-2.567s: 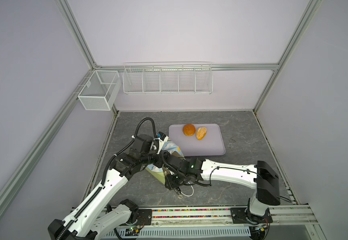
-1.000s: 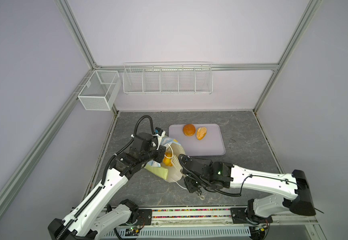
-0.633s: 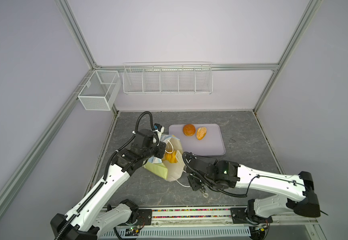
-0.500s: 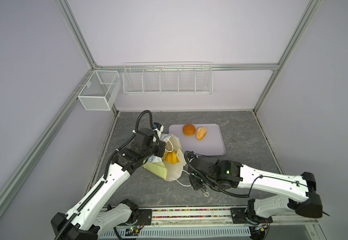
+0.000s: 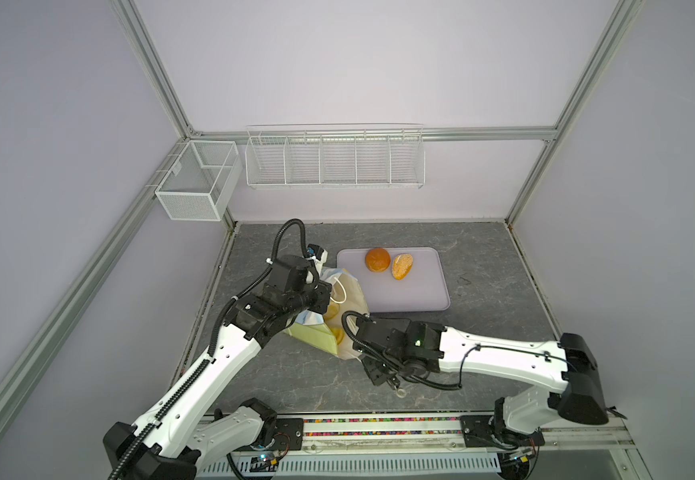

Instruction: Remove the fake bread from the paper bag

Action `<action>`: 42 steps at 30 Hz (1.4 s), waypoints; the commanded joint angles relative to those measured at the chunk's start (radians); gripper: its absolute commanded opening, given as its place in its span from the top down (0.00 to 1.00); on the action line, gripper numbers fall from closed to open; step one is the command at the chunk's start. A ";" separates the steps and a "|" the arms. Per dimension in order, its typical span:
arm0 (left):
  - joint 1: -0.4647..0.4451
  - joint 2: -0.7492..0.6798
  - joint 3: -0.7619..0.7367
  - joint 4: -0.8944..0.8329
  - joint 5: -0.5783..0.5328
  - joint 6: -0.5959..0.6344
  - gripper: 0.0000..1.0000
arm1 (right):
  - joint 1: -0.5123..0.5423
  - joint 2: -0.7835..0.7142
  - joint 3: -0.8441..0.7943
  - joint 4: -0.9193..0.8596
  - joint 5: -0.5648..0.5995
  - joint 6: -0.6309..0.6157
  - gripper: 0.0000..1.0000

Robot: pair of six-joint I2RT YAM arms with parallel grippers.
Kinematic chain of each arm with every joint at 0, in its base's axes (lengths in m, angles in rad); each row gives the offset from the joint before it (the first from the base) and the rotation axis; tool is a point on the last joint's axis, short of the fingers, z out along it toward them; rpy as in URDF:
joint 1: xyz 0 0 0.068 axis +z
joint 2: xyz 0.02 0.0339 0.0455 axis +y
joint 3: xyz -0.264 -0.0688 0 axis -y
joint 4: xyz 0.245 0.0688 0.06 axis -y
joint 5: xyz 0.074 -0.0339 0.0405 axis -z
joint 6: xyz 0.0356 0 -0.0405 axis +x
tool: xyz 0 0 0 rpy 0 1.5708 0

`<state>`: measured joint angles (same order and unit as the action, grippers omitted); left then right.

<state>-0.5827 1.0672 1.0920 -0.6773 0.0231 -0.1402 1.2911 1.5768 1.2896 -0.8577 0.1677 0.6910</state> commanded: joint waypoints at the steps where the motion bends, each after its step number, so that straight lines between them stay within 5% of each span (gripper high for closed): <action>1: 0.000 -0.018 -0.008 0.000 0.005 0.035 1.00 | 0.003 0.025 0.059 -0.022 -0.015 -0.016 0.93; 23: 0.000 -0.118 -0.100 -0.040 0.150 0.243 1.00 | 0.011 -0.008 0.029 0.038 0.046 -0.300 0.66; 42: 0.000 -0.119 -0.072 -0.071 0.168 0.230 1.00 | 0.012 0.058 0.020 0.158 -0.116 -0.091 0.55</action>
<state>-0.5827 0.9569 0.9997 -0.7345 0.1661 0.0879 1.2980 1.6100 1.3071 -0.7448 0.0837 0.5507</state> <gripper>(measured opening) 0.047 0.449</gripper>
